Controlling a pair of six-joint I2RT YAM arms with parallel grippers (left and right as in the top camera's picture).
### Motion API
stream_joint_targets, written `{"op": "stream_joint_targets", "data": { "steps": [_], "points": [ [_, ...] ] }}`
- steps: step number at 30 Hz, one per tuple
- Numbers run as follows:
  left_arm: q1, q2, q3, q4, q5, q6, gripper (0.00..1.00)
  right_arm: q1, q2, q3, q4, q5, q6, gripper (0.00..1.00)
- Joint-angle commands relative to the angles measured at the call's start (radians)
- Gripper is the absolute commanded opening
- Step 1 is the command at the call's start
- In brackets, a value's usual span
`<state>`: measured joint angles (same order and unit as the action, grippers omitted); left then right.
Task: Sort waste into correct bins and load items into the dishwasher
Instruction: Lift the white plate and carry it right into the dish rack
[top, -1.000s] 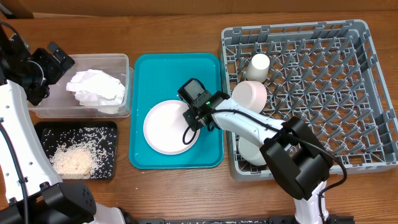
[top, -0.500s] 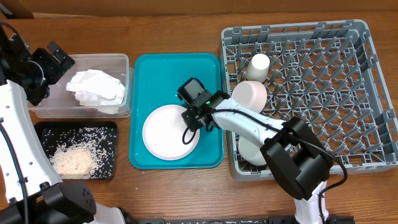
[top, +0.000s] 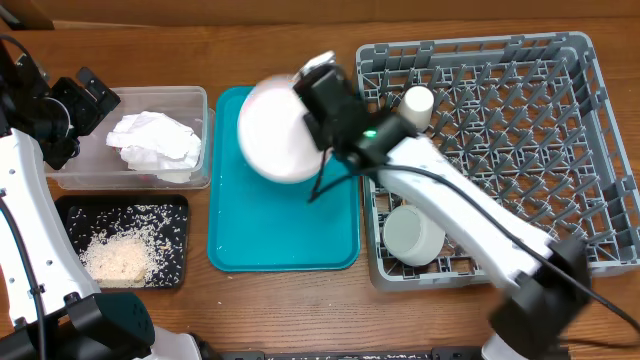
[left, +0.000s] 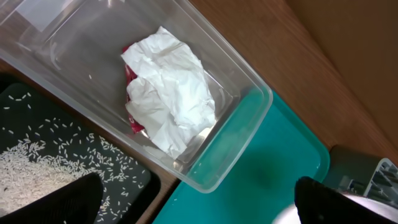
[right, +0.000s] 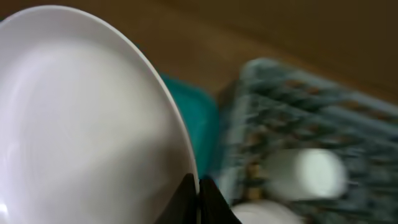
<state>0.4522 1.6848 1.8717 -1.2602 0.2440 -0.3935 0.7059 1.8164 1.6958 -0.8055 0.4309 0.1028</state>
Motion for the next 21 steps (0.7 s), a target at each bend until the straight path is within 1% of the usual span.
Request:
{"op": "stream_joint_targets", "data": {
  "steps": [1,2,4,6,7,9,13,21],
  "points": [
    [-0.002,-0.003,0.022,0.001,0.008,-0.011,1.00,-0.014,-0.097,0.028,-0.050,0.582,0.000,0.04],
    [-0.002,-0.003,0.022,0.001,0.008,-0.011,1.00,-0.018,-0.108,0.028,-0.077,0.711,0.000,0.04],
    [-0.002,-0.003,0.022,0.001,0.008,-0.011,1.00,-0.029,-0.116,0.028,-0.129,0.872,0.000,0.04],
    [-0.002,-0.003,0.022,0.001,0.008,-0.011,1.00,-0.049,-0.117,0.027,-0.203,0.982,0.001,0.04],
    [-0.002,-0.003,0.022,0.001,0.008,-0.011,1.00,-0.064,-0.116,0.027,-0.244,1.005,0.001,0.04],
    [-0.002,-0.003,0.022,0.001,0.008,-0.011,1.00,-0.100,-0.116,0.026,-0.309,1.004,0.008,0.04],
    [-0.002,-0.003,0.022,0.001,0.008,-0.011,1.00,-0.188,-0.116,0.026,-0.395,0.970,0.081,0.04],
    [-0.002,-0.003,0.022,0.001,0.008,-0.011,1.00,-0.400,-0.116,0.026,-0.472,0.734,0.093,0.04]
  ]
}}
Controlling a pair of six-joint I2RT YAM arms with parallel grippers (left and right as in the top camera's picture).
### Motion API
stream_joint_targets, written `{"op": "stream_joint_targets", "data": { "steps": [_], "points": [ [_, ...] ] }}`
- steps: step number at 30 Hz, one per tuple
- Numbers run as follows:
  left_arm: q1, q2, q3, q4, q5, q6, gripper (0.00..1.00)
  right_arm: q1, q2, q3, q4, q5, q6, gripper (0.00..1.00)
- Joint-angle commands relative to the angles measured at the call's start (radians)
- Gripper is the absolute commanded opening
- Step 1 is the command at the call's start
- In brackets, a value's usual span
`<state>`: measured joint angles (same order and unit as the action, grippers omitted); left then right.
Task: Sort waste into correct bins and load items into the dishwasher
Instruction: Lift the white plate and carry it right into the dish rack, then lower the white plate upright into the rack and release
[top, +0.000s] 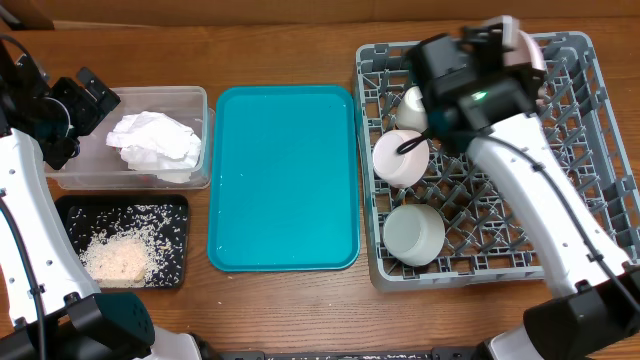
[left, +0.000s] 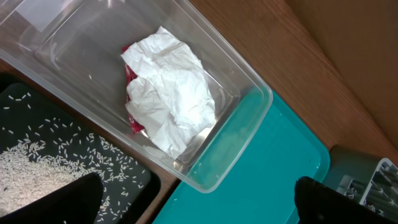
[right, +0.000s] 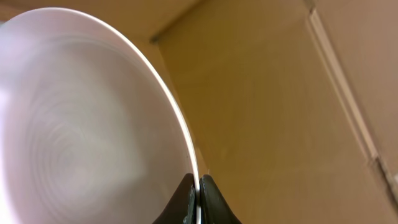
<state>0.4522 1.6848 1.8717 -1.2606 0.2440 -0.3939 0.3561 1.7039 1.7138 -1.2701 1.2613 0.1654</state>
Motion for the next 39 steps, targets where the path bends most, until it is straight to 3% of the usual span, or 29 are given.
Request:
{"op": "stream_joint_targets", "data": {
  "steps": [1,14,26,39],
  "points": [
    [-0.002,-0.003,0.022,0.001,0.008,-0.011,1.00,-0.070,-0.004,0.008,-0.013,-0.139,0.034,0.04],
    [-0.002,-0.003,0.022,0.001,0.008,-0.011,1.00,-0.114,0.011,-0.018,-0.051,-0.268,0.048,0.04],
    [-0.002,-0.003,0.022,0.001,0.008,-0.011,1.00,-0.103,0.011,-0.142,0.045,-0.285,0.019,0.04],
    [-0.002,-0.003,0.022,0.001,0.008,-0.011,1.00,-0.095,0.011,-0.142,0.179,-0.630,0.018,0.04]
  ]
}}
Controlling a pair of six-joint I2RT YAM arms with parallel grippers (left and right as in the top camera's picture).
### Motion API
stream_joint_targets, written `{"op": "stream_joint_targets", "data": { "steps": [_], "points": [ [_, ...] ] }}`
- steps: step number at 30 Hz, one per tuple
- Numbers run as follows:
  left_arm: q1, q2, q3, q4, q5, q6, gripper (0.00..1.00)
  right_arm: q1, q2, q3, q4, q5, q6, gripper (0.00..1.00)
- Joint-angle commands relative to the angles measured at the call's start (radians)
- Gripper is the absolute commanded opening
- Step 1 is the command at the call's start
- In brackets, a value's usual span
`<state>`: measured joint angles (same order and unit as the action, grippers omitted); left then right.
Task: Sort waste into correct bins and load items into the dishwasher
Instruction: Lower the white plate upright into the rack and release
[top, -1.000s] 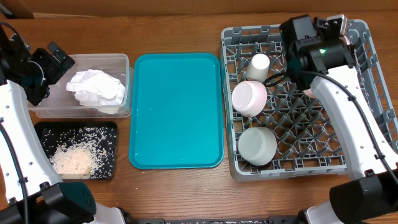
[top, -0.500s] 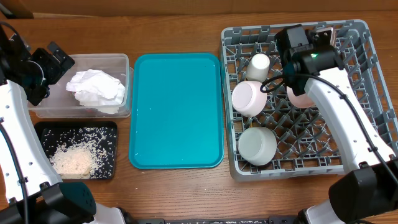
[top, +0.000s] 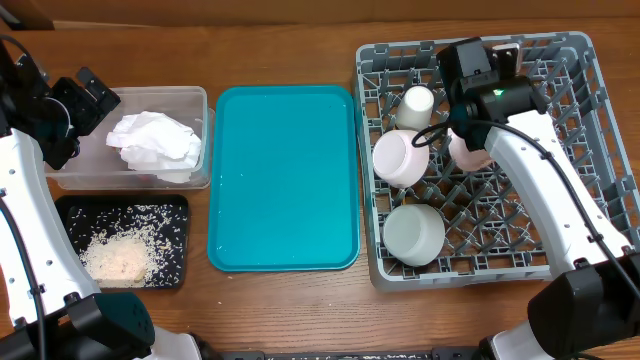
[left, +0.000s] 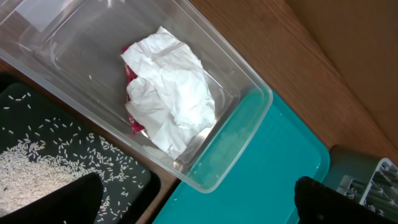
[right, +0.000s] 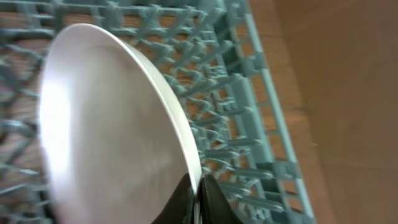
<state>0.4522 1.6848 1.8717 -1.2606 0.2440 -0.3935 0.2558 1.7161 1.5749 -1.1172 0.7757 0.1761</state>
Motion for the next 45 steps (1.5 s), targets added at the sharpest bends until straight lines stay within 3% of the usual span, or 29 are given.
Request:
{"op": "stream_joint_targets", "data": {
  "steps": [1,10,17,25,33,42,45],
  "points": [
    [-0.002,-0.003,0.022,0.001,0.008,-0.011,1.00,0.005,-0.001,-0.003,0.037,-0.155,0.007,0.04],
    [-0.002,-0.003,0.022,0.001,0.008,-0.011,1.00,0.005,-0.001,-0.003,0.081,-0.280,0.006,0.05],
    [-0.002,-0.003,0.022,0.001,0.008,-0.011,1.00,0.005,-0.001,-0.003,0.100,-0.374,0.007,0.30],
    [-0.002,-0.003,0.022,0.001,0.008,-0.011,1.00,0.005,-0.001,-0.003,0.195,-0.493,0.007,0.50],
    [-0.002,-0.003,0.022,0.001,0.008,-0.011,1.00,0.009,-0.001,-0.003,0.228,-0.942,0.011,0.55],
    [-0.002,-0.003,0.022,0.001,0.008,-0.011,1.00,0.052,-0.001,-0.003,0.227,-0.949,0.011,0.57],
    [-0.002,-0.003,0.022,0.001,0.008,-0.011,1.00,0.063,-0.001,-0.003,0.222,-0.951,0.011,0.53]
  ]
}}
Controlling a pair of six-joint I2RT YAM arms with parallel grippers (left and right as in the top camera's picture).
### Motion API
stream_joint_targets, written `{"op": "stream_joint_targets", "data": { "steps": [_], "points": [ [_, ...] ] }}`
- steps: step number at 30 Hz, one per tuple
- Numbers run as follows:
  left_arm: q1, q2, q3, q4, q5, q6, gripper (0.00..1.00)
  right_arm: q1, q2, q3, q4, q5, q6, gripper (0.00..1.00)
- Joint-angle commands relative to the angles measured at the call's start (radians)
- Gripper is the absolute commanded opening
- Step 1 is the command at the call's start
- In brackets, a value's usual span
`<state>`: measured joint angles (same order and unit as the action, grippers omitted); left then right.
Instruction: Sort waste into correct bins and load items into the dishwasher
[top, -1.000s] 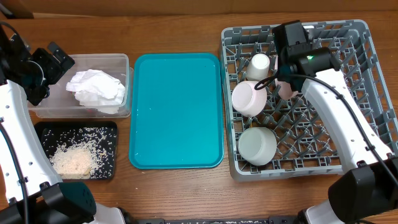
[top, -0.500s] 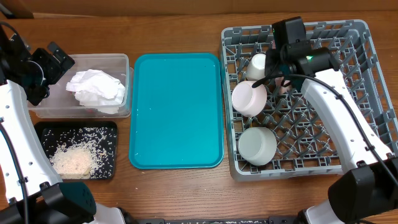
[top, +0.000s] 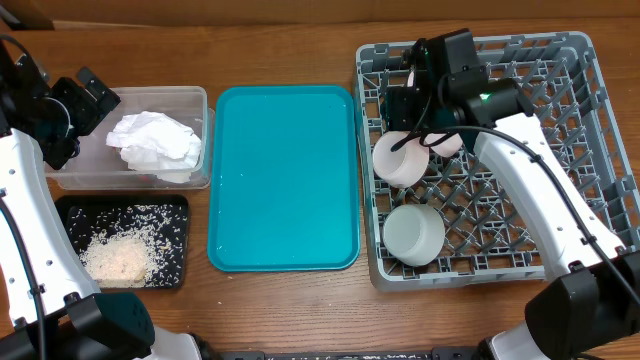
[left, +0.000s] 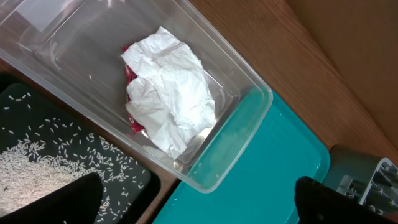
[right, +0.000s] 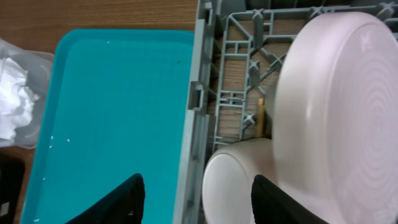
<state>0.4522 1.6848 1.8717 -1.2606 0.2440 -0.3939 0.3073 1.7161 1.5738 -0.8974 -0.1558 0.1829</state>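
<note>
A pale pink plate (right: 339, 106) stands on edge between the prongs of the grey dishwasher rack (top: 560, 150); in the overhead view only a sliver of the plate (top: 447, 145) shows under the arm. My right gripper (right: 199, 202) is open and empty over the rack's left edge, just left of the plate. In the overhead view the right gripper (top: 408, 95) sits above the rack's near-left corner. My left gripper (left: 199, 202) hangs open over the clear bin (left: 249, 93) of crumpled paper (left: 168, 93).
A white bowl (top: 395, 160) and a second bowl (top: 413, 232) lie in the rack's left column. The teal tray (top: 283, 175) is bare. A black tray of rice (top: 125, 250) lies at the front left beside the clear bin (top: 195, 100).
My right gripper was shut on the plate's rim with the plate low in the rack. Now it is open and further left, and the plate stands in the rack alone. The left arm is unchanged.
My right gripper held the plate over the teal tray, then at the far side of the rack, then down among the rack's prongs. Now the plate stands there and the gripper is off it. My left gripper stayed open over the clear bin.
</note>
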Motion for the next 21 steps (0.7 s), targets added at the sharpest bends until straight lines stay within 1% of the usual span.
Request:
{"op": "stream_joint_targets", "data": {
  "steps": [1,5,6,7,8,10,17,19,21],
  "points": [
    [-0.002,-0.003,0.022,0.001,0.008,-0.011,1.00,0.018,-0.001,-0.002,0.000,-0.021,0.004,0.51],
    [-0.002,-0.003,0.022,0.001,0.008,-0.011,1.00,0.051,0.002,-0.002,-0.008,-0.021,0.004,0.41],
    [-0.002,-0.003,0.022,0.001,0.008,-0.011,1.00,0.060,0.003,-0.002,-0.010,-0.021,0.004,0.35],
    [-0.002,-0.003,0.022,0.001,0.008,-0.011,1.00,0.071,0.008,-0.002,-0.013,-0.021,0.004,0.24],
    [-0.002,-0.003,0.022,0.001,0.008,-0.011,1.00,0.084,0.014,-0.002,-0.015,-0.021,0.004,0.17],
    [-0.002,-0.003,0.022,0.001,0.008,-0.011,1.00,0.110,0.034,-0.002,-0.013,0.001,0.004,0.10],
    [-0.002,-0.003,0.022,0.001,0.008,-0.011,1.00,0.138,0.127,-0.002,-0.012,0.308,0.004,0.07],
    [-0.002,-0.003,0.022,0.001,0.008,-0.011,1.00,0.127,0.136,-0.002,-0.015,0.424,0.004,0.04],
    [-0.002,-0.003,0.022,0.001,0.008,-0.011,1.00,0.117,0.132,0.000,-0.017,0.476,0.004,0.04]
  ]
}}
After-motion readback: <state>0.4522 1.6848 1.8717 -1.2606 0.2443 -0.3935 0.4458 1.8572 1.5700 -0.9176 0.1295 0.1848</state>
